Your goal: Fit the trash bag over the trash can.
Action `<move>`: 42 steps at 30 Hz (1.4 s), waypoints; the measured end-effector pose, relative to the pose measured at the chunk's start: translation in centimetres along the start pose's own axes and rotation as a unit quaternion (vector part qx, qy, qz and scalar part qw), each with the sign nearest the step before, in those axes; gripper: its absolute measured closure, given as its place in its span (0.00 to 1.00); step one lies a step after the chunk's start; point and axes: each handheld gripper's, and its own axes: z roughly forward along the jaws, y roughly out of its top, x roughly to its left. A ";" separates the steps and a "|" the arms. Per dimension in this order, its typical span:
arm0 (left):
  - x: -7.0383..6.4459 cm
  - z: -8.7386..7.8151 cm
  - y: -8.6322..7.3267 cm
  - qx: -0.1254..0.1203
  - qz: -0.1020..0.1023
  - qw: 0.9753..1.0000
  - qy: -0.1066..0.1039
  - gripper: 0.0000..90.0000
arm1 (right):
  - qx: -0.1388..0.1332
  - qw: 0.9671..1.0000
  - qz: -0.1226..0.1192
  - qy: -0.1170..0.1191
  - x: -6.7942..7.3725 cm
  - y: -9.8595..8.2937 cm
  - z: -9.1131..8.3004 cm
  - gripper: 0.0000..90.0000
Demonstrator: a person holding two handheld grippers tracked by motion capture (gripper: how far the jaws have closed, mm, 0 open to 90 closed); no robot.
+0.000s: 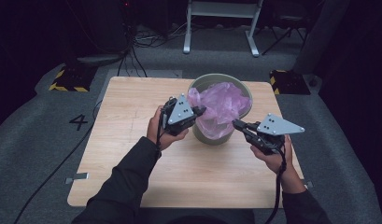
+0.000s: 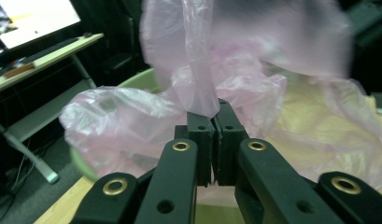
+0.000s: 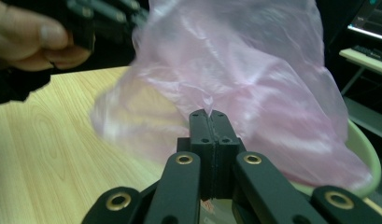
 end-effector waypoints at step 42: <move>5.2 1.1 -2.6 0.037 -0.061 0.996 0.058 0.32 | 0.057 0.995 0.072 -0.034 -7.3 -7.4 -2.0 0.98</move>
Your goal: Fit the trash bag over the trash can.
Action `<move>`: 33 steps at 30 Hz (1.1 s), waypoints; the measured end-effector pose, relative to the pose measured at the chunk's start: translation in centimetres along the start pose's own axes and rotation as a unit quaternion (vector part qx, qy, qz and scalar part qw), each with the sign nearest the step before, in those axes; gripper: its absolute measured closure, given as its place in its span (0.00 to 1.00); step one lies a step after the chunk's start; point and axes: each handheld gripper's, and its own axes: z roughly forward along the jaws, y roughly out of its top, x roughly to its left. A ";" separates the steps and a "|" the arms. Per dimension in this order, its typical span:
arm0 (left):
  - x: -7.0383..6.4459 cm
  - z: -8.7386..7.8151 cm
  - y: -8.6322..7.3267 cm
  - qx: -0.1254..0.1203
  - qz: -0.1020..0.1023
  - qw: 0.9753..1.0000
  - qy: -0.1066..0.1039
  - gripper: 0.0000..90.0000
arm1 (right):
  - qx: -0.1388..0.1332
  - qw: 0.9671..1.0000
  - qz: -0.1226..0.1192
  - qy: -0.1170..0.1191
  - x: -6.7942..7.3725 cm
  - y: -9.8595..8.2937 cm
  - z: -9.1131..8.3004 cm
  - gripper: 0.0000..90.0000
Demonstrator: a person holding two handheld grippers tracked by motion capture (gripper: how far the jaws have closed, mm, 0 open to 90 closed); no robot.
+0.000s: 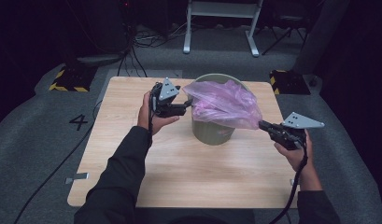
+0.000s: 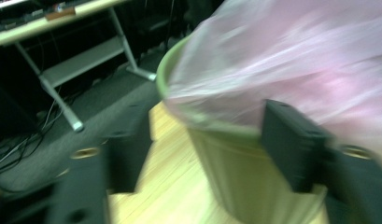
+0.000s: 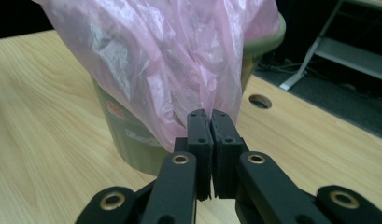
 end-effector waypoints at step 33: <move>-5.4 -1.0 -2.8 0.000 0.095 0.992 -0.081 1.00 | -0.020 0.998 -0.037 0.048 2.0 1.6 -1.3 0.50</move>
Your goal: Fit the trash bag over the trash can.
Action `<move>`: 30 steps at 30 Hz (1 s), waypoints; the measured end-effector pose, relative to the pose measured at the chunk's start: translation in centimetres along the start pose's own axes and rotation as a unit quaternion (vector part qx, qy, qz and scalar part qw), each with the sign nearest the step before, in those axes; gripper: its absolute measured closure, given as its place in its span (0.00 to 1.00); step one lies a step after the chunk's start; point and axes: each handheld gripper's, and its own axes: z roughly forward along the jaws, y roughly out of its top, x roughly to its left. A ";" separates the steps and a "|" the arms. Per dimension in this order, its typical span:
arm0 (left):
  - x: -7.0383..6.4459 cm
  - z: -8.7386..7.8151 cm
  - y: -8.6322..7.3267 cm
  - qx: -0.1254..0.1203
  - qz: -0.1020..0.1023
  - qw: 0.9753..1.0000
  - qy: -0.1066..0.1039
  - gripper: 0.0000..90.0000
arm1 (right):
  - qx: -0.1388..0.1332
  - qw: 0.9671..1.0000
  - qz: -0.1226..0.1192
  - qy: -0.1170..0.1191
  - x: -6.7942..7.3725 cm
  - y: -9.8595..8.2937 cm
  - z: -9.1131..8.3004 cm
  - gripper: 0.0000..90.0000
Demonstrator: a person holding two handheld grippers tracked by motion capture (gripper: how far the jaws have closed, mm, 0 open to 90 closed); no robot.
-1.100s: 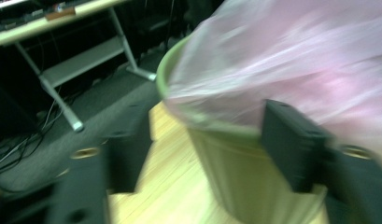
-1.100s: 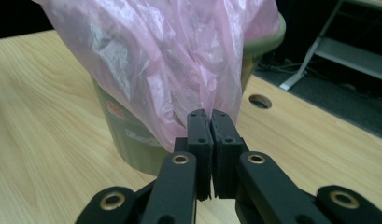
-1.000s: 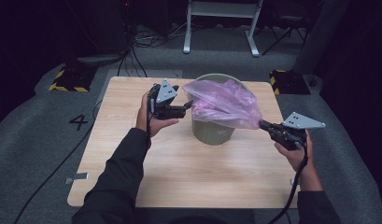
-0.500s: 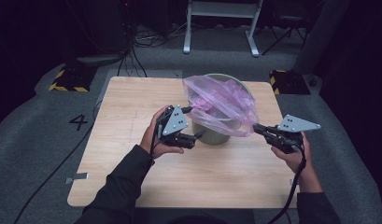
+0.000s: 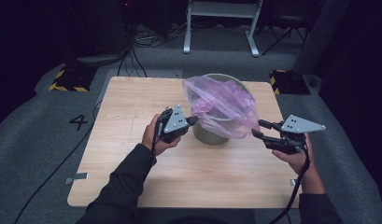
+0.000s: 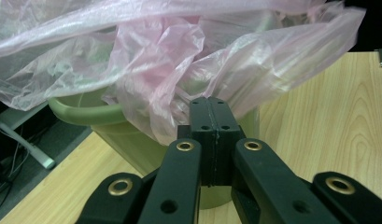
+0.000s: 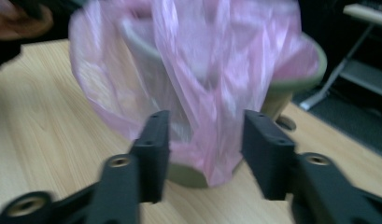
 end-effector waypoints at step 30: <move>3.1 2.9 -4.5 0.079 -0.057 0.995 0.024 1.00 | 0.047 0.984 -0.001 -0.172 -1.3 5.4 4.4 0.98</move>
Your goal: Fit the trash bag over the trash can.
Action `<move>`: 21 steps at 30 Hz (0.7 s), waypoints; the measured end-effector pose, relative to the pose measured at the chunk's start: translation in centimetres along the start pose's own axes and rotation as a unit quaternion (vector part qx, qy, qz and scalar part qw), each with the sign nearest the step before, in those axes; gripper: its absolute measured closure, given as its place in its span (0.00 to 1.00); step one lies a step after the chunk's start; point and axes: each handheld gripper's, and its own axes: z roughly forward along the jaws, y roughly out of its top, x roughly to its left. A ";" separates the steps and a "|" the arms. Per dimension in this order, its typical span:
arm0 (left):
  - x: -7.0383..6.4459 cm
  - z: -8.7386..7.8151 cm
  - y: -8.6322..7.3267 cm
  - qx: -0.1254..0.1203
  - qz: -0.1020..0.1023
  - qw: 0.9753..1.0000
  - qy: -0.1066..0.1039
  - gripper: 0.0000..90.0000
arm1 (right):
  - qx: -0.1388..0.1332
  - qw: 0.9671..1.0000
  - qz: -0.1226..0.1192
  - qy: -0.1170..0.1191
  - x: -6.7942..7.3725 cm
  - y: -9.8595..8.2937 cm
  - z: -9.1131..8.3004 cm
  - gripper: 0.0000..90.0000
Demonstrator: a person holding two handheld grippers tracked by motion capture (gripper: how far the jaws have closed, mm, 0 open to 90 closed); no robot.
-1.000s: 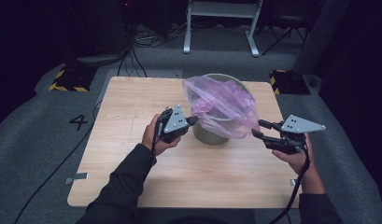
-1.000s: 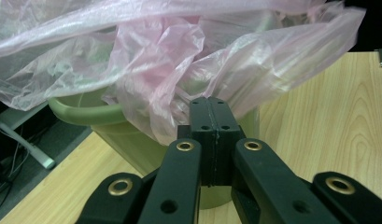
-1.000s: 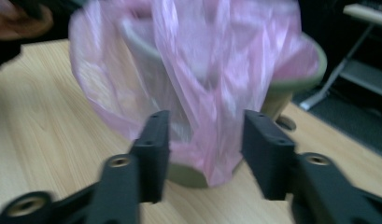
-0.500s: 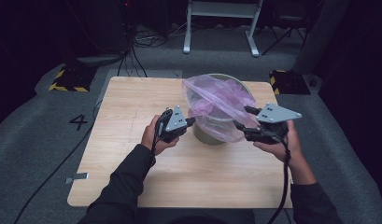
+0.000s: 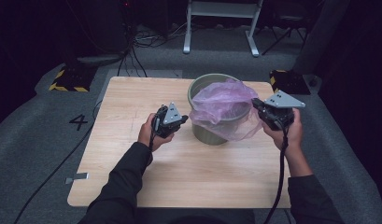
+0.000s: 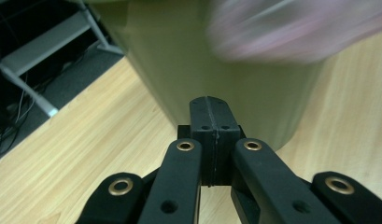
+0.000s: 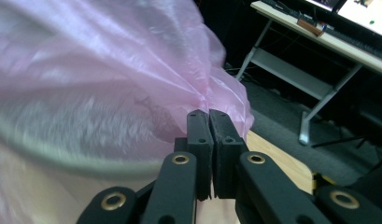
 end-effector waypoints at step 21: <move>-5.6 -5.1 6.6 -0.157 -0.002 0.987 -0.037 0.25 | -0.029 0.998 -0.002 0.061 1.0 1.3 -0.4 0.99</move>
